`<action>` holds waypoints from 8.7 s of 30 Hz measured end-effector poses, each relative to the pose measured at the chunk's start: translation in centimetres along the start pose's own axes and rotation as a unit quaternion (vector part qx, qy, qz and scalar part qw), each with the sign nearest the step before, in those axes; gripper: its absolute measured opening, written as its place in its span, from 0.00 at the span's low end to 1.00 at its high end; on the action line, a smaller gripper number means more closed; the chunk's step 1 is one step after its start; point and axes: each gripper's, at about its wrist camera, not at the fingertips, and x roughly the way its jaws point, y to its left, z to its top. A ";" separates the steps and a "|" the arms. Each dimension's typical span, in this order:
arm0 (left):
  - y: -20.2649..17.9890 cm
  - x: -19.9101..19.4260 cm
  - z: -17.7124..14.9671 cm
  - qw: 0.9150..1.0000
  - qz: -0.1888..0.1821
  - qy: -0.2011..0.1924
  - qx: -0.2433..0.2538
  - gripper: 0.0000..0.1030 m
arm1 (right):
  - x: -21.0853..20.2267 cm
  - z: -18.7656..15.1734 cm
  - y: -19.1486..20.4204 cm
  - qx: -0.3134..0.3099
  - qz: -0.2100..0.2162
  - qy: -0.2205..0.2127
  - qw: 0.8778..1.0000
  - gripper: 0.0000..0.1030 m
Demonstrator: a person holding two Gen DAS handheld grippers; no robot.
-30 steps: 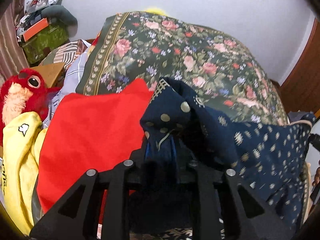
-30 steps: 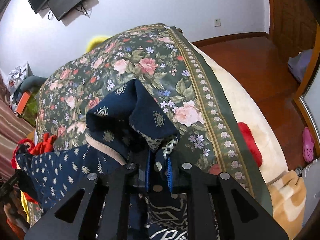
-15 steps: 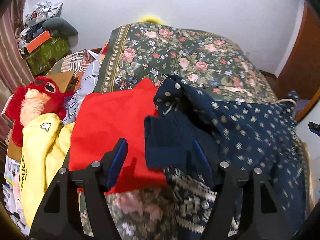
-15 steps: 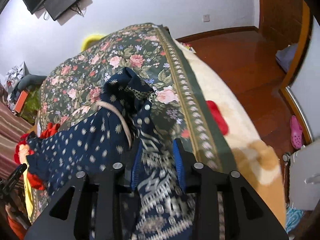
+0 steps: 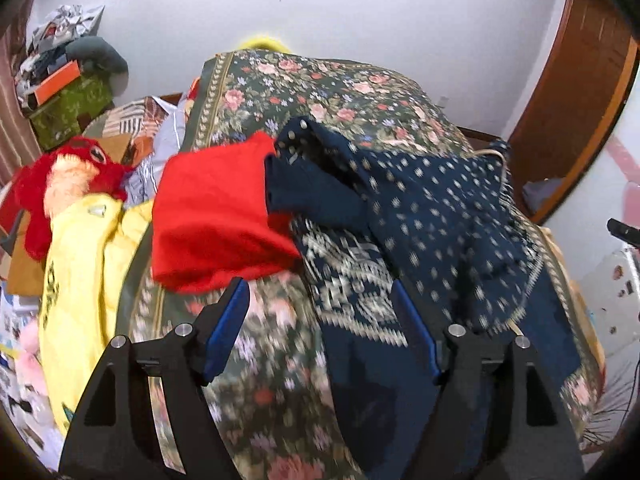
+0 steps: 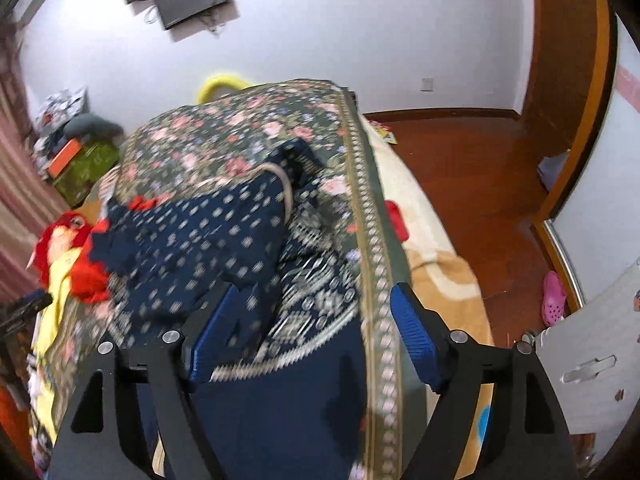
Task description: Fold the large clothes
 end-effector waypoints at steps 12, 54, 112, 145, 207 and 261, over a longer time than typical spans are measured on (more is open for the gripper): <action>0.6 0.0 -9.3 0.997 -0.020 0.060 -0.036 0.71 | 1.4 -8.8 0.3 -0.002 -0.019 0.088 0.996 0.74; -4.3 -1.8 -8.4 0.987 -0.154 0.002 -0.050 0.13 | 3.1 -7.2 0.1 0.052 0.118 0.054 0.990 0.06; -6.2 8.4 7.5 0.997 0.024 -0.027 0.072 0.73 | 11.8 4.9 6.1 -0.054 0.075 0.046 0.995 0.56; -4.9 14.8 15.0 0.991 0.101 -0.068 0.045 0.76 | 14.4 10.8 10.1 -0.023 0.086 -0.042 0.995 0.56; 1.7 17.9 -3.8 0.910 -0.271 0.057 -0.309 0.64 | 12.5 -1.2 5.0 -0.039 -0.019 0.036 0.998 0.76; -14.3 2.0 5.6 0.982 -0.052 -0.177 0.041 0.05 | 12.3 -5.0 8.8 -0.079 -0.002 0.069 0.994 0.81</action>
